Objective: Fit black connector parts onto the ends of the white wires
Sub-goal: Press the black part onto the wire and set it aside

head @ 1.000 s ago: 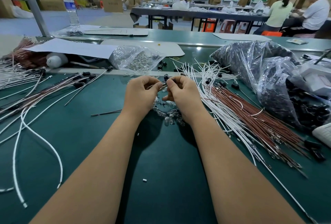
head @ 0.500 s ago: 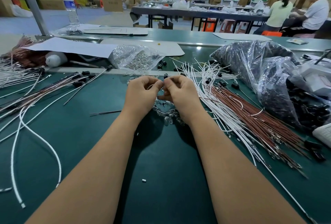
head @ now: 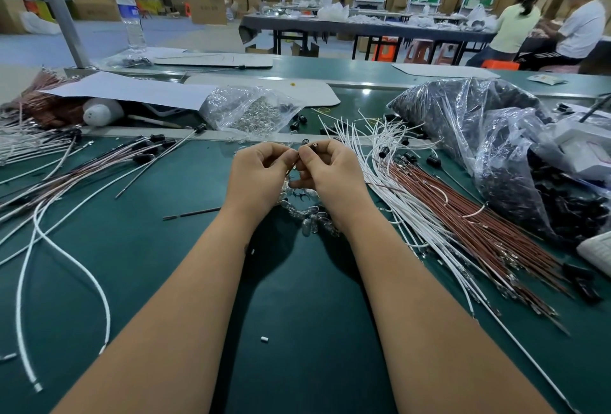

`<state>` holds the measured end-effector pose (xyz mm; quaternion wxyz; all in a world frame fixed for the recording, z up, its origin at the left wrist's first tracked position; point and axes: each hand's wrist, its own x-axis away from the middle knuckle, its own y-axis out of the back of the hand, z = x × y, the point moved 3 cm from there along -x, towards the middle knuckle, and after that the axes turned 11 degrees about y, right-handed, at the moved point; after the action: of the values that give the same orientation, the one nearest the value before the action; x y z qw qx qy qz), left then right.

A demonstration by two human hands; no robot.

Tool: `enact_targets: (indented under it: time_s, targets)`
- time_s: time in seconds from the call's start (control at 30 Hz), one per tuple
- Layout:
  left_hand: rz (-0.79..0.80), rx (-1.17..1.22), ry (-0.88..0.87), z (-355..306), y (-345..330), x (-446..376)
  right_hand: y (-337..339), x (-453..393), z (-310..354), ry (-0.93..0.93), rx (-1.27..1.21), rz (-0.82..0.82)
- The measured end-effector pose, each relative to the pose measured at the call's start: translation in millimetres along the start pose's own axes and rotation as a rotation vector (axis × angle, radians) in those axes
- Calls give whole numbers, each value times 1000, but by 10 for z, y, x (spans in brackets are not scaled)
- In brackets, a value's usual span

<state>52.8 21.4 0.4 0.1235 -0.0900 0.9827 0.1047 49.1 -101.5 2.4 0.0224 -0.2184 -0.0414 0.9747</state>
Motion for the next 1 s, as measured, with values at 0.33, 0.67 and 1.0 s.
enact_targets:
  time_s: [0.33,0.67,1.0]
  targets:
    - [75,-36,-17,-7,4,12,18,-4,-32,15,112,23]
    - [30,-28,-3,21,50,-29,80,-16,41,84,114,-112]
    - [-4,-66,-45,70,89,-37,59,8,105,198,205,-68]
